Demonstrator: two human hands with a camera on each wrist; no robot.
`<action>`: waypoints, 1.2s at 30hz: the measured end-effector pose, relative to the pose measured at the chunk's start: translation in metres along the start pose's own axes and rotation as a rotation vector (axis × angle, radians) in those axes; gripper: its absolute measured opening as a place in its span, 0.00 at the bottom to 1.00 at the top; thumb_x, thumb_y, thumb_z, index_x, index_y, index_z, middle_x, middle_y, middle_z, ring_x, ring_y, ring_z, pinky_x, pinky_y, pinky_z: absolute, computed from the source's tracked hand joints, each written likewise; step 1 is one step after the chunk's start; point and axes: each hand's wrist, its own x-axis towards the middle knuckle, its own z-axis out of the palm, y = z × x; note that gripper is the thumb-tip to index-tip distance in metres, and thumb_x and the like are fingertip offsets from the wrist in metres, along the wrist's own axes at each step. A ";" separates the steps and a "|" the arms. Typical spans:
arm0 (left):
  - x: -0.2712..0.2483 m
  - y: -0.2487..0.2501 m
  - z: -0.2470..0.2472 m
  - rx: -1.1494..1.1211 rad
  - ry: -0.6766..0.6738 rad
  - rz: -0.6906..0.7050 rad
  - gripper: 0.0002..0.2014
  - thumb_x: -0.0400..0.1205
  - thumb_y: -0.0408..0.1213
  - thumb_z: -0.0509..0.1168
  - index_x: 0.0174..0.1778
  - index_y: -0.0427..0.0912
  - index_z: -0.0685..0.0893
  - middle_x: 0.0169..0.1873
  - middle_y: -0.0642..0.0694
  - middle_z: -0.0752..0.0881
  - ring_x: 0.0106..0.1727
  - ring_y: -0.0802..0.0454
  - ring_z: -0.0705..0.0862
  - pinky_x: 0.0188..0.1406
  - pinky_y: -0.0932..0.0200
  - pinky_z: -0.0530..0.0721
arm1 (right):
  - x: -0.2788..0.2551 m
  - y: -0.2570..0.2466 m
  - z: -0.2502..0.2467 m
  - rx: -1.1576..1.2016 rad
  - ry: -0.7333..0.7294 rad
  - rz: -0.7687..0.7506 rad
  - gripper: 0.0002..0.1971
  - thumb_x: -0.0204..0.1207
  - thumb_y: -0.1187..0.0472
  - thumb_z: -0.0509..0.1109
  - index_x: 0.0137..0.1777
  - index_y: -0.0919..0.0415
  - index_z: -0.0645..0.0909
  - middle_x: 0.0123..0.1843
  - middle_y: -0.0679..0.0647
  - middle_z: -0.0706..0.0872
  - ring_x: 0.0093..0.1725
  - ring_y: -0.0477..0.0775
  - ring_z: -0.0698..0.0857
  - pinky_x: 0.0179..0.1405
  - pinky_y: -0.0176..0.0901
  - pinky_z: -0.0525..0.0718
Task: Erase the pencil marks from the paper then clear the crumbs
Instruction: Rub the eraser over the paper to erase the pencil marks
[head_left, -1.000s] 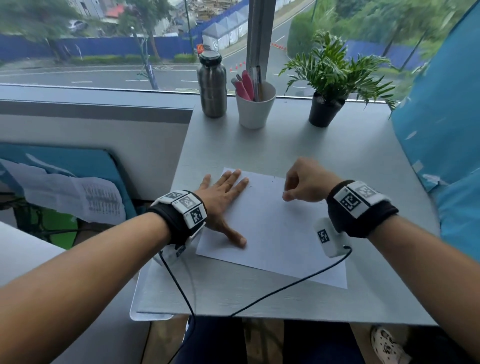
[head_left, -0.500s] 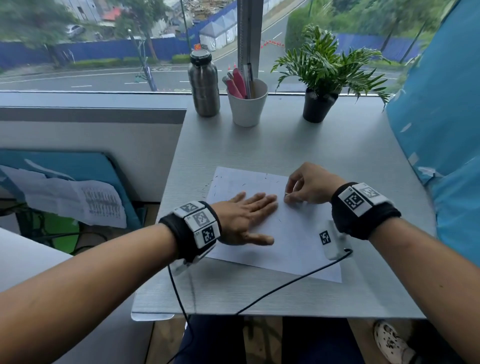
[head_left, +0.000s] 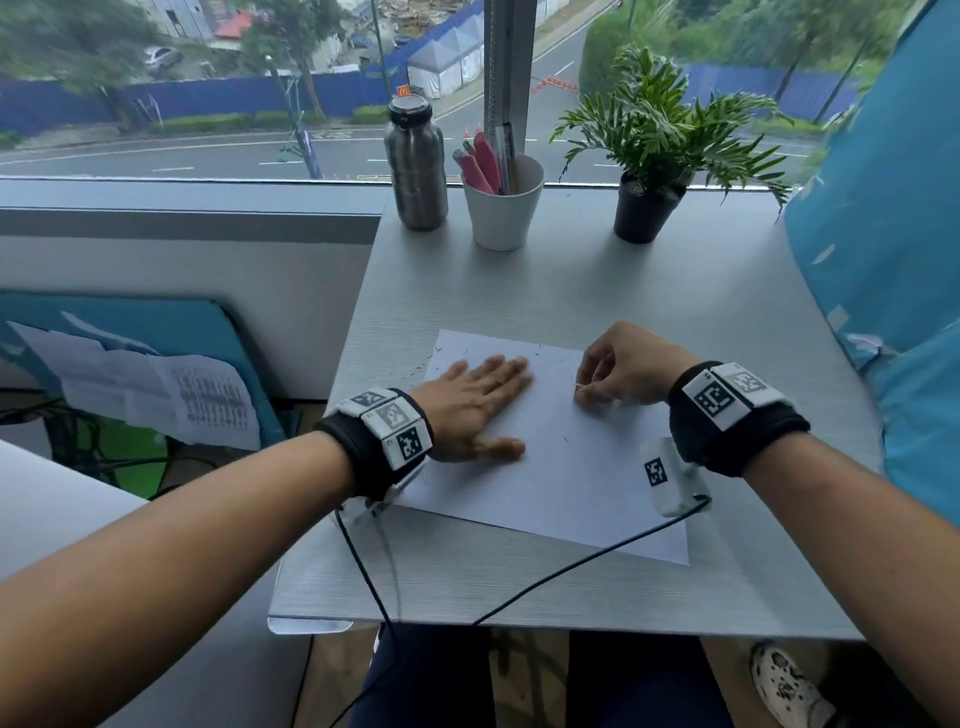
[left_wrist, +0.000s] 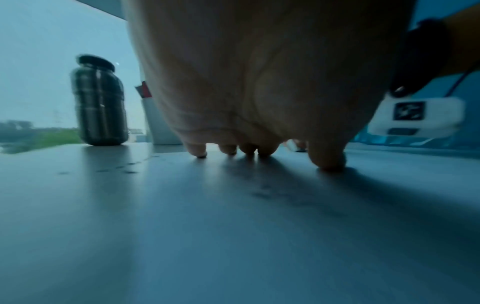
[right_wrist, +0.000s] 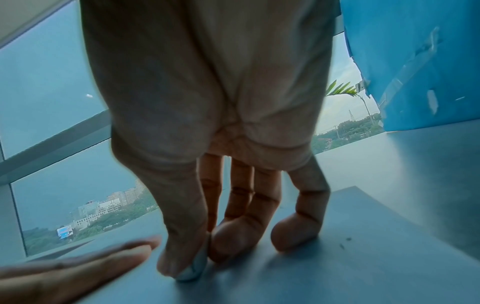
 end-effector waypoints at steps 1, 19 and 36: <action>0.000 -0.010 -0.002 -0.024 -0.006 -0.067 0.53 0.77 0.74 0.53 0.86 0.46 0.33 0.84 0.50 0.31 0.85 0.52 0.33 0.85 0.46 0.37 | -0.001 -0.001 -0.001 -0.003 -0.005 0.004 0.03 0.67 0.60 0.82 0.39 0.54 0.91 0.36 0.51 0.91 0.31 0.45 0.85 0.33 0.36 0.82; 0.003 -0.028 -0.009 -0.100 -0.059 -0.198 0.78 0.52 0.81 0.70 0.84 0.50 0.28 0.83 0.50 0.27 0.83 0.51 0.27 0.84 0.44 0.34 | 0.038 -0.075 0.031 -0.092 0.198 -0.179 0.05 0.68 0.59 0.79 0.39 0.61 0.92 0.38 0.57 0.92 0.40 0.53 0.88 0.39 0.37 0.81; -0.008 -0.027 -0.004 0.008 -0.014 -0.216 0.75 0.55 0.86 0.60 0.85 0.44 0.30 0.85 0.48 0.30 0.84 0.50 0.29 0.84 0.43 0.33 | -0.002 -0.011 0.000 -0.033 0.099 0.075 0.05 0.70 0.58 0.79 0.41 0.59 0.90 0.38 0.52 0.90 0.35 0.48 0.84 0.32 0.33 0.78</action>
